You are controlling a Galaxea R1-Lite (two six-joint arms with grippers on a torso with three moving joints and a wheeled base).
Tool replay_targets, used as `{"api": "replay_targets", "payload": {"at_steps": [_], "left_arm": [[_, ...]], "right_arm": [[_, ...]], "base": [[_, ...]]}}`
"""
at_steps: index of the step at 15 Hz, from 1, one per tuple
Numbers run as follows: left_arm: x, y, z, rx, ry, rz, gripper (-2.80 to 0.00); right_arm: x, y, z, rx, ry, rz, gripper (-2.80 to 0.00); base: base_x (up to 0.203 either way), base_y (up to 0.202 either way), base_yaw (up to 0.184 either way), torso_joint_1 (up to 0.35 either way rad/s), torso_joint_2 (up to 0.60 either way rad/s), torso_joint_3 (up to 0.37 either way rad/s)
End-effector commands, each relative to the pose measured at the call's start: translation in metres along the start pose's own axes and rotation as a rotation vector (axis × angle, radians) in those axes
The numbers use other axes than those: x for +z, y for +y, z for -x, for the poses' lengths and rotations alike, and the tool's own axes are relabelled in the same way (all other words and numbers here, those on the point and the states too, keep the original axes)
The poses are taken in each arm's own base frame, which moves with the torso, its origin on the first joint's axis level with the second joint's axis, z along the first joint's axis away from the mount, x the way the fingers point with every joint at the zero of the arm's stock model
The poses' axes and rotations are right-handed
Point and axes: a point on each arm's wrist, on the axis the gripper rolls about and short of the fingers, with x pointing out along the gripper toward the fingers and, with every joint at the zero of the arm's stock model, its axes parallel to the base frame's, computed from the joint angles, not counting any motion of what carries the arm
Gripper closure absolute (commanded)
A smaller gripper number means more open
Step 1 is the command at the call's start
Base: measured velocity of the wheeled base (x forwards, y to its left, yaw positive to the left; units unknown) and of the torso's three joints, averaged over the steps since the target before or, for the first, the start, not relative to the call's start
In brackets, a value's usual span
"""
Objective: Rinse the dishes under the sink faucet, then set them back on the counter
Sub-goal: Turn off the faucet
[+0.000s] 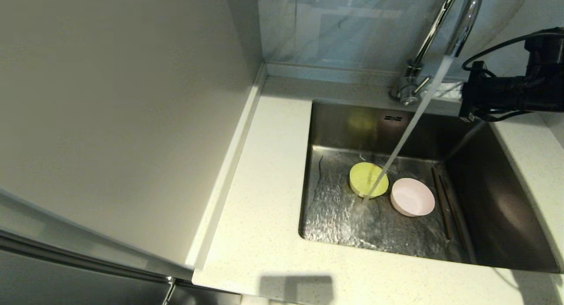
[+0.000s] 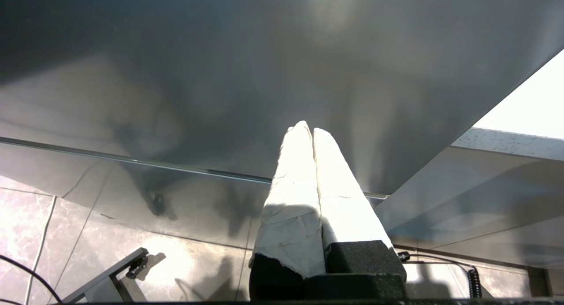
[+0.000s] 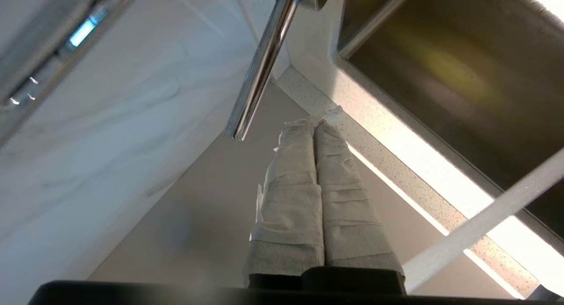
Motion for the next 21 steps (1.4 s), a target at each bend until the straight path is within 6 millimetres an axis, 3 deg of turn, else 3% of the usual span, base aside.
{"api": "replay_targets", "payload": {"at_steps": [1, 10, 21], "left_arm": [[0.0, 0.0, 0.0, 0.0, -0.004, 0.001, 0.0], [0.0, 0.0, 0.0, 0.0, -0.004, 0.001, 0.0], [0.0, 0.0, 0.0, 0.0, -0.004, 0.001, 0.0]], "right_arm": [[-0.002, 0.0, -0.007, -0.004, 0.017, -0.005, 0.0], [0.002, 0.009, -0.018, 0.039, -0.015, 0.02, 0.0], [0.004, 0.03, -0.023, 0.22, 0.01, 0.072, 0.0]], "base": [[0.0, 0.0, 0.0, 0.0, 0.0, 0.0], [0.0, 0.0, 0.0, 0.0, 0.0, 0.0], [0.0, 0.0, 0.0, 0.0, 0.0, 0.0]]}}
